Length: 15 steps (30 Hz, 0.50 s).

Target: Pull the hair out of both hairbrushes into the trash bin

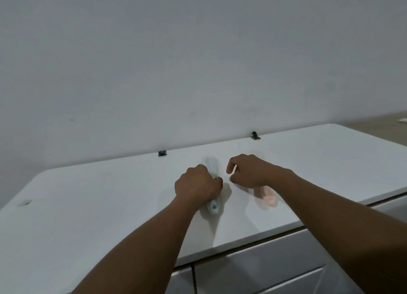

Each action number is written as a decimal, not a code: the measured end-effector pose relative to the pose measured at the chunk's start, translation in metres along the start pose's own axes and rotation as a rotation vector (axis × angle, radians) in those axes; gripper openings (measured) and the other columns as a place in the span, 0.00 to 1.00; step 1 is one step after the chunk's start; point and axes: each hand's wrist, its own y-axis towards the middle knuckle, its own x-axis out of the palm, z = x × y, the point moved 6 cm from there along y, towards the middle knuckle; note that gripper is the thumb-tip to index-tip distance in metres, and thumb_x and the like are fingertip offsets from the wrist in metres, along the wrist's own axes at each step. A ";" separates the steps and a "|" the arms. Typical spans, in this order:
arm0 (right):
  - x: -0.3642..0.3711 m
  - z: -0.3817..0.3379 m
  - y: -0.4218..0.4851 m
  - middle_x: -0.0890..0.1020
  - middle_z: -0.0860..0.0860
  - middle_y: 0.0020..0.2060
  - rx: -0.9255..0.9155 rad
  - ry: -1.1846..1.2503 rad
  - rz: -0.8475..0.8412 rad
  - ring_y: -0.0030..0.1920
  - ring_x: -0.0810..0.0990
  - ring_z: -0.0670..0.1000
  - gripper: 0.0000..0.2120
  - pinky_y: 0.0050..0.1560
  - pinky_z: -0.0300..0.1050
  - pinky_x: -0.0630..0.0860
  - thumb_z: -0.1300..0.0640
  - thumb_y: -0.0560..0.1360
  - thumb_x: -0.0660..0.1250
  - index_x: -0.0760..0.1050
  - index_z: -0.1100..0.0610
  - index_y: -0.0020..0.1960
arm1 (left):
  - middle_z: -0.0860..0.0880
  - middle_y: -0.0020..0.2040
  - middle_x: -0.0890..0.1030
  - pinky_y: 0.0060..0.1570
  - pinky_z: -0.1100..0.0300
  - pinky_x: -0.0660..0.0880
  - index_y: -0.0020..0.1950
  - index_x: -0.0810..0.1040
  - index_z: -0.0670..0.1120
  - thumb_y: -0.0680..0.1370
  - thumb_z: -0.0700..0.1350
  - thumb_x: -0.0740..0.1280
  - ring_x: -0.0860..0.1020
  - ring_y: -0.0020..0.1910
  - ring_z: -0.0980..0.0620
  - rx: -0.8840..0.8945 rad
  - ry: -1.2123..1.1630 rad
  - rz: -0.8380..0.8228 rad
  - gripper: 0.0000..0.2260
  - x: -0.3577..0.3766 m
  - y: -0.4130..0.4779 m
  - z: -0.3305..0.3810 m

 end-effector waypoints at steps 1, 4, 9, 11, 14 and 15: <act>0.002 0.000 0.001 0.73 0.45 0.49 0.001 0.002 -0.003 0.51 0.74 0.49 0.10 0.51 0.41 0.70 0.55 0.75 0.66 0.77 0.52 0.57 | 0.49 0.47 0.75 0.43 0.56 0.70 0.51 0.73 0.49 0.75 0.61 0.63 0.76 0.46 0.46 -0.003 0.002 -0.002 0.16 0.000 0.000 0.000; 0.006 0.003 0.005 0.74 0.45 0.50 -0.002 0.007 -0.001 0.50 0.75 0.49 0.09 0.51 0.40 0.70 0.55 0.75 0.66 0.77 0.51 0.55 | 0.49 0.47 0.76 0.44 0.56 0.70 0.50 0.71 0.49 0.75 0.60 0.63 0.79 0.51 0.44 -0.008 -0.005 -0.014 0.16 0.000 0.002 0.002; 0.002 0.002 0.002 0.73 0.45 0.50 -0.003 0.001 -0.001 0.50 0.75 0.49 0.10 0.51 0.41 0.69 0.54 0.75 0.66 0.77 0.51 0.55 | 0.47 0.54 0.79 0.45 0.55 0.70 0.53 0.72 0.48 0.75 0.59 0.63 0.79 0.53 0.44 -0.005 -0.012 -0.025 0.16 -0.003 0.000 0.004; -0.002 0.002 -0.003 0.74 0.46 0.50 0.000 -0.002 -0.007 0.51 0.75 0.49 0.10 0.51 0.42 0.71 0.54 0.75 0.65 0.77 0.51 0.55 | 0.47 0.54 0.78 0.45 0.56 0.69 0.56 0.74 0.47 0.76 0.59 0.63 0.79 0.54 0.44 -0.010 -0.006 -0.040 0.17 -0.005 -0.003 0.004; -0.014 -0.002 -0.013 0.74 0.46 0.51 -0.003 -0.005 -0.005 0.51 0.76 0.50 0.09 0.54 0.45 0.75 0.53 0.75 0.65 0.77 0.49 0.55 | 0.47 0.54 0.79 0.46 0.55 0.72 0.58 0.74 0.46 0.76 0.62 0.62 0.80 0.53 0.44 -0.015 0.024 -0.043 0.21 -0.013 -0.006 0.004; -0.020 -0.002 -0.017 0.74 0.46 0.50 0.005 0.008 0.005 0.50 0.77 0.50 0.08 0.54 0.45 0.76 0.53 0.75 0.65 0.76 0.49 0.54 | 0.47 0.53 0.81 0.47 0.55 0.75 0.57 0.74 0.46 0.76 0.63 0.61 0.81 0.51 0.44 -0.016 0.020 -0.029 0.22 -0.018 -0.005 0.005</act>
